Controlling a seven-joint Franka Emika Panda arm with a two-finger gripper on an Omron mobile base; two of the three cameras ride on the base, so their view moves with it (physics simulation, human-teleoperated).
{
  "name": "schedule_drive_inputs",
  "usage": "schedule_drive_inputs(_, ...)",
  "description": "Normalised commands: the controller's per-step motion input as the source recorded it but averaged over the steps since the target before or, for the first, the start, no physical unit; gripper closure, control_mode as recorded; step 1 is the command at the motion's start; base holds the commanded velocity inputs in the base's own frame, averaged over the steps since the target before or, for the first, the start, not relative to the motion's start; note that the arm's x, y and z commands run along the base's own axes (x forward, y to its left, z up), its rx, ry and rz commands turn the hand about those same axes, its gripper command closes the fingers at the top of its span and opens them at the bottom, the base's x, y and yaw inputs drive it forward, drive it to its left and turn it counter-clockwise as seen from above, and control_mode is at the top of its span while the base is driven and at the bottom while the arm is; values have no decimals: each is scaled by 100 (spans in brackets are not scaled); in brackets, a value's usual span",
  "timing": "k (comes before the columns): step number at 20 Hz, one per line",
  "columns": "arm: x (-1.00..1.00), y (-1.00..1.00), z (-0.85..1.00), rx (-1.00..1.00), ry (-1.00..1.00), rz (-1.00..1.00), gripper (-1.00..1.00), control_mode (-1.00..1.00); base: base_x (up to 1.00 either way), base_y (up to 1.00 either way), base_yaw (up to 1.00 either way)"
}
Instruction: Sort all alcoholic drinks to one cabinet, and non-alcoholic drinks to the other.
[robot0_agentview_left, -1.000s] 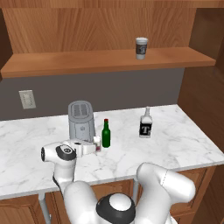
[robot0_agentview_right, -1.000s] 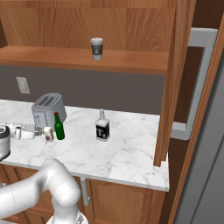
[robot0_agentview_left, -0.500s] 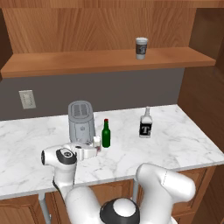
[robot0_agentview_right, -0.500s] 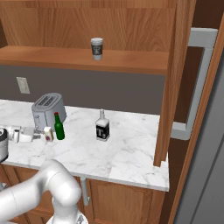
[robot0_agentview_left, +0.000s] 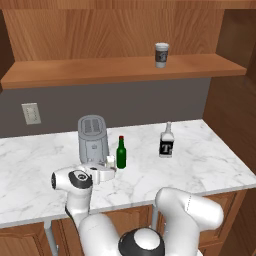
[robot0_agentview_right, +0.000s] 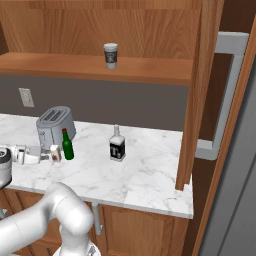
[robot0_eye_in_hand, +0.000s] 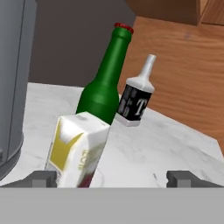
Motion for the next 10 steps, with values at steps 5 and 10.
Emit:
schedule_drive_inputs(5,0,0,0,0,0,1,-100,-100,0,0,0)
schedule_drive_inputs(10,5,0,0,0,0,6,-100,-100,0,0,0)
